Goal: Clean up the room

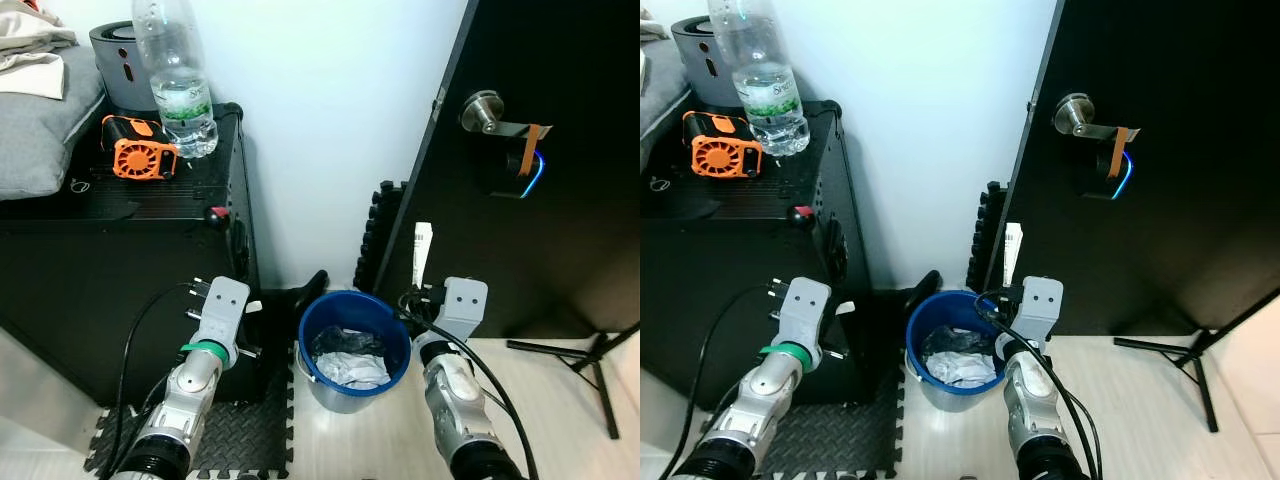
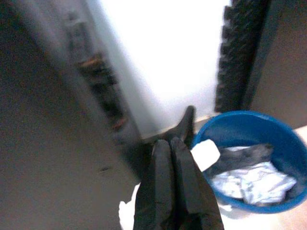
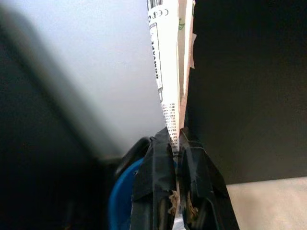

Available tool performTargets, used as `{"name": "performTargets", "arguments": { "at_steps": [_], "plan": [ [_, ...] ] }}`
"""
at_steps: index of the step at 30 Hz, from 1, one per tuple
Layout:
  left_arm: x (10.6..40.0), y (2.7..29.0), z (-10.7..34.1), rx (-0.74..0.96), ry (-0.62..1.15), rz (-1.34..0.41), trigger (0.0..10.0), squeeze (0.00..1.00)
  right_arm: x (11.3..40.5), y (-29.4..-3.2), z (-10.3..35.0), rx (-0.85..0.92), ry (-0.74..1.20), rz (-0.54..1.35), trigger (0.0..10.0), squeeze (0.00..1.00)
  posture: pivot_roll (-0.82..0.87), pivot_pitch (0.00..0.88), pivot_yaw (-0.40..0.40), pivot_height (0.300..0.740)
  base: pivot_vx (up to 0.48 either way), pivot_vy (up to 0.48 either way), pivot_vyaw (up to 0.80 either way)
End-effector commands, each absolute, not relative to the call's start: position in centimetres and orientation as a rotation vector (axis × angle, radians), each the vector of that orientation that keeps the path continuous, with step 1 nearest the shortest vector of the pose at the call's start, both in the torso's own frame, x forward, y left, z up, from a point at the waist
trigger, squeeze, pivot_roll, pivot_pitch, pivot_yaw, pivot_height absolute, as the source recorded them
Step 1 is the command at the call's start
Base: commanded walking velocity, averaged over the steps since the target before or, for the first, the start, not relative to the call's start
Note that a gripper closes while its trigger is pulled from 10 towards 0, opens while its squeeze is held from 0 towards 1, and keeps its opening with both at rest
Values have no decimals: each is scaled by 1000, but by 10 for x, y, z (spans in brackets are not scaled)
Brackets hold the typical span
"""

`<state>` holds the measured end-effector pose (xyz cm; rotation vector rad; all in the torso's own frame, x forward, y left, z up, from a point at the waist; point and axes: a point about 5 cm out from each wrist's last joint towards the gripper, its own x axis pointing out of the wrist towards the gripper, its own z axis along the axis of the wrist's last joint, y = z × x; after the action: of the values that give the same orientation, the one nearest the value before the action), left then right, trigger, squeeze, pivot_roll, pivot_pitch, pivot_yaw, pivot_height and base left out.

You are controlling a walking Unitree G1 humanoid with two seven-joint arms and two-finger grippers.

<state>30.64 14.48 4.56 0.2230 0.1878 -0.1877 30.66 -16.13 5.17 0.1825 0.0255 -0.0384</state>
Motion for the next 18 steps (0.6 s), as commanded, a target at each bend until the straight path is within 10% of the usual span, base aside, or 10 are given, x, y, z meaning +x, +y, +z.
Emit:
{"name": "performTargets", "arguments": {
  "at_steps": [1,18],
  "plan": [
    [304,147,42,233,205,-187,10000,0,304,-162,50,177,30,-39,10000,0,-25,30,25,720,0,-322,0],
    [304,148,42,229,201,-168,10000,0,304,-162,50,182,30,-35,10000,0,-23,35,23,720,0,-287,0]
  ]
}}
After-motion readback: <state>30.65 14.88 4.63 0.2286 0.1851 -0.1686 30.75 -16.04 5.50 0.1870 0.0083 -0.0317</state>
